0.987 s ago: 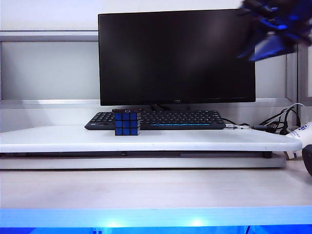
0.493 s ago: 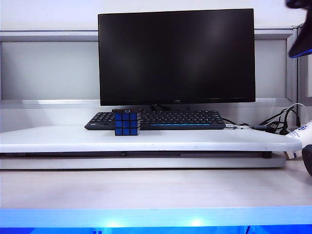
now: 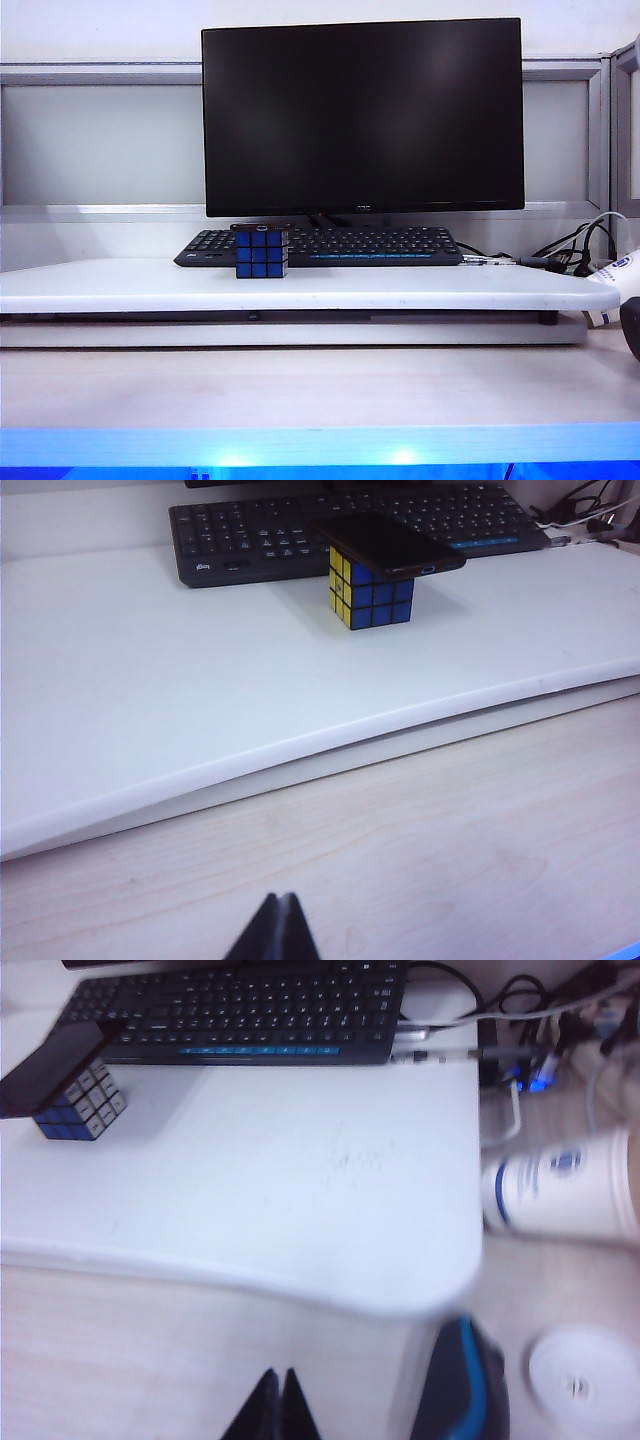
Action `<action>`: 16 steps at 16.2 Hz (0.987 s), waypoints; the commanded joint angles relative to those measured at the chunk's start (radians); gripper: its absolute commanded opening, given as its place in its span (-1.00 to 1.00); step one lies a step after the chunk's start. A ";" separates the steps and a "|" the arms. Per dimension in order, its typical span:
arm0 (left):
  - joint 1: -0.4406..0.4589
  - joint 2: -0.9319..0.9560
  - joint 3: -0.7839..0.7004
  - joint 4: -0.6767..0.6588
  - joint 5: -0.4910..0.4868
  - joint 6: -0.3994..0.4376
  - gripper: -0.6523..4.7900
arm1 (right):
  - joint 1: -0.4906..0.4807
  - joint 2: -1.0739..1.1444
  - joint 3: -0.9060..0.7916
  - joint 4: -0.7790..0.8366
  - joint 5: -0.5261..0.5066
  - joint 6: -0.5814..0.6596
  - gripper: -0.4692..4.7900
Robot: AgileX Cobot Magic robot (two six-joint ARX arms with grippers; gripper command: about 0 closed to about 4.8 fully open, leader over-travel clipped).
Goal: Put the phone on top of the Rubik's Cube.
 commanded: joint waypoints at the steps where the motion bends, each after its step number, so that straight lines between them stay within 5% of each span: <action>1: 0.001 0.000 0.000 -0.019 -0.001 0.007 -0.78 | -0.001 -0.191 -0.116 -0.029 0.063 0.029 -0.85; 4: 0.001 0.000 -0.001 -0.020 -0.063 0.032 -0.78 | -0.001 -0.392 -0.196 -0.118 0.073 0.034 -0.85; 11: 0.002 0.000 -0.008 -0.021 -0.261 0.057 -0.78 | -0.001 -0.411 -0.248 -0.164 0.085 0.035 -0.85; 16: 0.001 0.000 -0.008 -0.020 -0.284 0.024 -0.78 | 0.000 -0.411 -0.248 -0.164 0.085 0.035 -0.85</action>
